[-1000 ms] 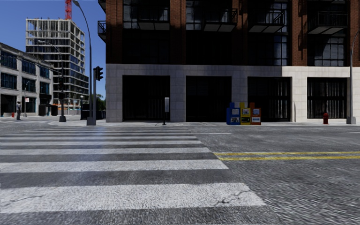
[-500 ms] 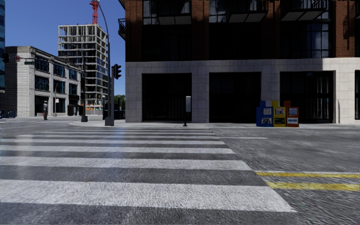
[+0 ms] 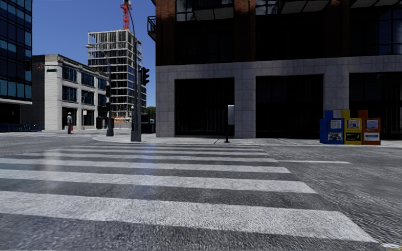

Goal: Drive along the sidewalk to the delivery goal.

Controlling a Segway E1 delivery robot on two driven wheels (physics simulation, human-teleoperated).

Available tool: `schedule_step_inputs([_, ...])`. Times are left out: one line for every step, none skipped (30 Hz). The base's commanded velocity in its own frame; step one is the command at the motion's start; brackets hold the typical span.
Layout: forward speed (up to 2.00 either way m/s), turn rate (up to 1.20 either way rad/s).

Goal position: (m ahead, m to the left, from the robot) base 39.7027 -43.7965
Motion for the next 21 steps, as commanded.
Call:
schedule_step_inputs([2.00, 0.00])
schedule_step_inputs([2.00, 0.00])
schedule_step_inputs([2.00, 0.00])
schedule_step_inputs([2.00, 0.00])
schedule_step_inputs([2.00, 0.00])
schedule_step_inputs([2.00, 0.00])
schedule_step_inputs([2.00, 0.00])
schedule_step_inputs([2.00, 0.00])
schedule_step_inputs([2.00, 0.00])
schedule_step_inputs([2.00, 0.00])
schedule_step_inputs([2.00, 0.00])
schedule_step_inputs([2.00, 0.00])
schedule_step_inputs([2.00, 0.00])
schedule_step_inputs([2.00, 0.00])
schedule_step_inputs([2.00, 0.00])
schedule_step_inputs([2.00, 0.00])
schedule_step_inputs([2.00, 0.00])
schedule_step_inputs([2.00, 0.00])
schedule_step_inputs([2.00, 0.00])
schedule_step_inputs([2.00, 0.00])
schedule_step_inputs([2.00, 0.00])
